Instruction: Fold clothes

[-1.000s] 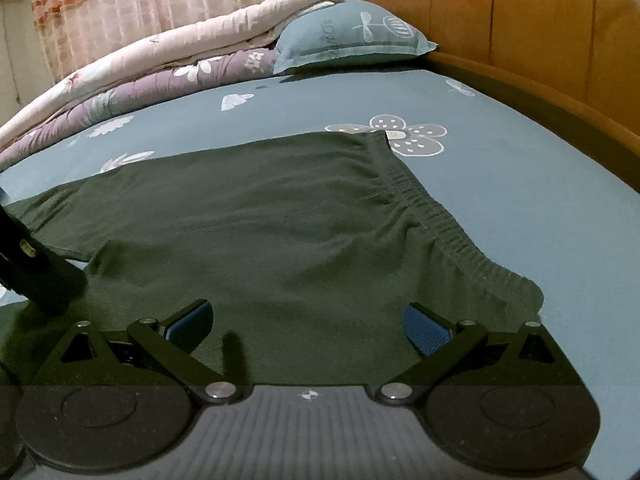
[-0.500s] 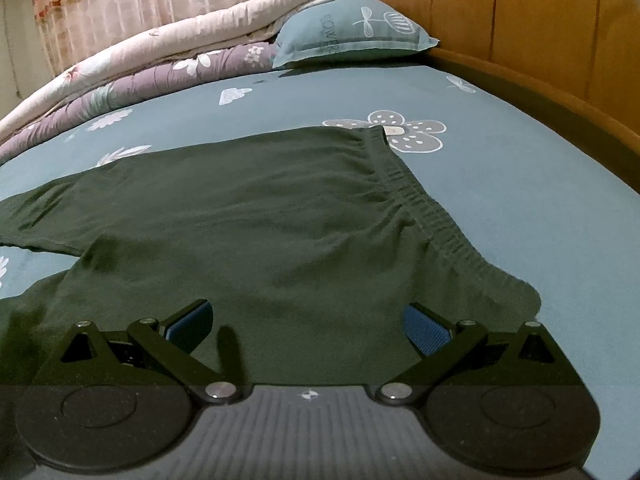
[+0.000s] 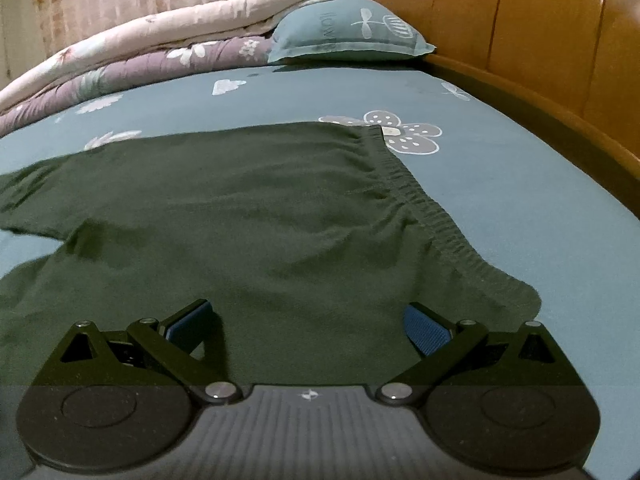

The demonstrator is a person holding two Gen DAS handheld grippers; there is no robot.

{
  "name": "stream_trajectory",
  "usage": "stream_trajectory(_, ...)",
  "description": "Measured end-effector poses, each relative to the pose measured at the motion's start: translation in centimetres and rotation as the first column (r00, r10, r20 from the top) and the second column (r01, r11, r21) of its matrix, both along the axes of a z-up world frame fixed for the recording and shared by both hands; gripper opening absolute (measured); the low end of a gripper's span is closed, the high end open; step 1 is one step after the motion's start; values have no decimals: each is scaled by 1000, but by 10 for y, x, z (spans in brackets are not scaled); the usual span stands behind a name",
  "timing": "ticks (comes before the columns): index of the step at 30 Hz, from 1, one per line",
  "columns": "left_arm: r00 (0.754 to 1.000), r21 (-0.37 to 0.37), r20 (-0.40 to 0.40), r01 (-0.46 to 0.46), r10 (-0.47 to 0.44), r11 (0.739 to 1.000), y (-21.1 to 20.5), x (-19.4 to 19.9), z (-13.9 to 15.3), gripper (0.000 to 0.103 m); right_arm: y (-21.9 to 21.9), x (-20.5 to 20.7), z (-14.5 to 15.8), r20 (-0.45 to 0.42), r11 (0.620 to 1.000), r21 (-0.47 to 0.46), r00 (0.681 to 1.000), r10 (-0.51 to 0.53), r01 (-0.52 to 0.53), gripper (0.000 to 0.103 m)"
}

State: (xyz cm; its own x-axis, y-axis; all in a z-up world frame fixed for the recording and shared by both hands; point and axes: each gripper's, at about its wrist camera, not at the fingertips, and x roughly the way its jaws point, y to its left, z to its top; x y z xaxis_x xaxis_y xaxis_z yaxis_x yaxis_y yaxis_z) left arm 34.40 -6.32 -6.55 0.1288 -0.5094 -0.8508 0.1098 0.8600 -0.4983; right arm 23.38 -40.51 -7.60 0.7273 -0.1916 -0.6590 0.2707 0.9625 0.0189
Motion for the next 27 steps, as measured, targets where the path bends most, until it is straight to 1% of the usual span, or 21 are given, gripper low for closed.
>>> stream_trajectory(2, 1000, -24, 31, -7, 8, 1000, 2, 6, 5, 101, 3, 1, -1, 4, 1000, -6, 1000, -12, 12, 103)
stream_trajectory(6, 997, -75, 70, 27, -21, 997, 8, 6, 22, 101, 7, 2, -4, 7, 999, -29, 1000, -26, 27, 103)
stream_trajectory(9, 995, -67, 81, 65, -60, 996, 11, -2, 27, 101, 7, 1, -3, 9, 999, -27, 999, -31, 32, 103)
stream_trajectory(12, 995, -50, 77, 64, -60, 997, 25, -13, 26, 101, 7, 2, -3, 11, 999, -23, 999, -43, 43, 103)
stream_trajectory(14, 997, -57, 66, 46, -42, 997, 37, -21, 25, 101, 7, 1, -2, 22, 998, -16, 998, -53, 53, 103)
stream_trajectory(16, 998, -65, 57, 34, -30, 997, 48, -31, 22, 101, 5, -1, 1, 55, 998, 7, 996, -67, 67, 103)
stream_trajectory(20, 998, -51, 63, 24, -21, 998, 58, -50, 18, 101, 3, -6, 10, 137, 995, 74, 987, -80, 70, 103)
stream_trajectory(22, 996, -52, 79, 33, -29, 998, 59, -59, 18, 101, 5, -3, 12, 146, 994, 97, 987, -63, 49, 103)
stream_trajectory(23, 994, -45, 101, 39, -34, 998, 58, -65, 19, 101, 9, -1, 12, 144, 994, 111, 989, -38, 22, 103)
stream_trajectory(25, 987, -12, 155, 51, -48, 999, 58, -78, 22, 101, 17, 2, 12, 145, 991, 132, 989, 17, -37, 103)
stream_trajectory(27, 974, 39, 219, 57, -64, 998, 59, -92, 24, 101, 31, 5, 14, 146, 984, 138, 985, 88, -108, 103)
